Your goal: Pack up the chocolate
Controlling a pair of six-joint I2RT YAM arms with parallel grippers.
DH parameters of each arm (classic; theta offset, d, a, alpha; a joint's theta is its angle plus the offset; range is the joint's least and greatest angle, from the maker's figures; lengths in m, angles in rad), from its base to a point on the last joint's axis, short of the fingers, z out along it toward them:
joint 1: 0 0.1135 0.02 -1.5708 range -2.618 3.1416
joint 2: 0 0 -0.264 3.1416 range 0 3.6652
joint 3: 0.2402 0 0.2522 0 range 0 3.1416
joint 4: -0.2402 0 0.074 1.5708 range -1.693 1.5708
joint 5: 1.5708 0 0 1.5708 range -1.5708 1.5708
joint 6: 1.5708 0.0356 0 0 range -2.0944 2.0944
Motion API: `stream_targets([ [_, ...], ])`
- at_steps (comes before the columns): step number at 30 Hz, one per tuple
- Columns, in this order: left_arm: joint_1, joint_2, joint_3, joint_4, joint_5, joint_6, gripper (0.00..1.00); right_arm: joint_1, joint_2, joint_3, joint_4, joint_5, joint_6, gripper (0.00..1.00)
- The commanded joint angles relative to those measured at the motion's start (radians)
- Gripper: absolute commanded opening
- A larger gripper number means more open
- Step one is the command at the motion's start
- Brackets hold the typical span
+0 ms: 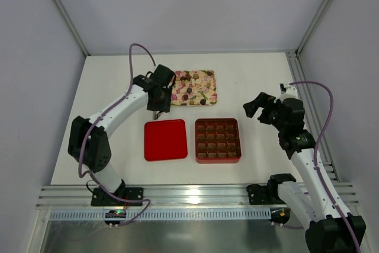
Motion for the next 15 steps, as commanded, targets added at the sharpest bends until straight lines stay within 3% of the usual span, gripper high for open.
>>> stream_targets([
  [1,-0.007,0.005,0.003,0.038,-0.015,-0.006,0.46,0.001,0.002,0.028,0.015,0.001,-0.021,1.0],
  [15,-0.008,0.028,0.012,0.041,-0.025,-0.001,0.39,0.001,0.007,0.025,0.018,0.001,-0.016,1.0],
])
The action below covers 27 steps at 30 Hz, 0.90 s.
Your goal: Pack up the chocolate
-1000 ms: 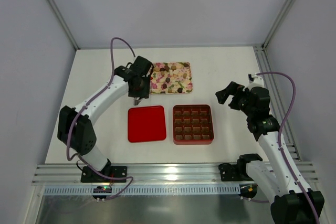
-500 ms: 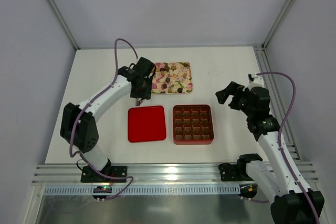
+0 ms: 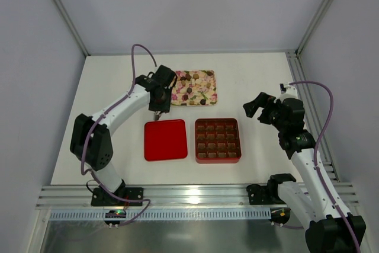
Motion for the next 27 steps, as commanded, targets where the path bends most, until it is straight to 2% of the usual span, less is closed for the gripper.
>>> stream_targets([
  [1,-0.005,0.002,0.013,0.024,-0.018,0.0,0.38,0.001,0.008,0.025,0.016,0.002,-0.016,1.0],
  [9,-0.005,-0.006,0.052,-0.008,-0.034,0.017,0.3,0.001,0.011,0.025,0.016,0.001,-0.019,1.0],
  [27,-0.039,-0.049,0.145,-0.082,-0.041,0.029,0.29,-0.001,0.02,0.028,0.018,0.007,-0.018,1.0],
])
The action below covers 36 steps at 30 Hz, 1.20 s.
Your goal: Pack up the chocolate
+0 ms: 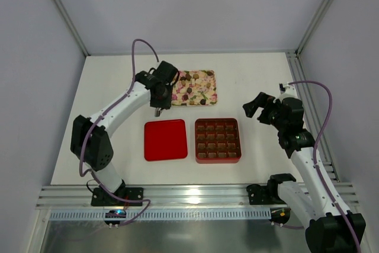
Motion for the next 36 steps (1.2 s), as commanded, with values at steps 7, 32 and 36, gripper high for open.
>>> stream_targets([
  [7,-0.077,-0.084,0.128,-0.073,-0.021,0.001,0.3,-0.001,0.004,0.03,0.016,0.01,-0.019,1.0],
  [32,-0.45,-0.09,0.074,-0.104,-0.073,-0.137,0.31,-0.001,-0.001,0.027,0.01,0.019,-0.024,1.0],
  [36,-0.473,-0.084,0.059,-0.107,-0.079,-0.142,0.31,0.001,0.001,0.027,0.012,0.019,-0.022,1.0],
])
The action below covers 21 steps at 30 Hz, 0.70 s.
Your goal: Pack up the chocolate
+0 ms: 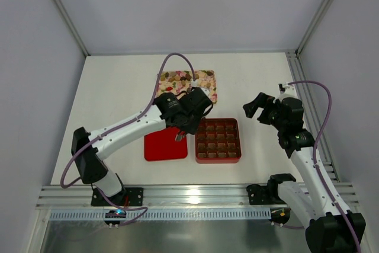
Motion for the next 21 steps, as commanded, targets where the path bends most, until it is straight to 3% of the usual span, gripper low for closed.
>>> stream_targets([
  [1,-0.021,0.006,-0.013,0.007,-0.037,-0.021,0.31,0.001,-0.004,0.027,0.015,0.013,-0.013,1.0],
  [21,-0.047,0.021,-0.034,0.013,-0.043,-0.023,0.39,0.001,-0.008,0.03,0.009,0.014,-0.013,1.0],
])
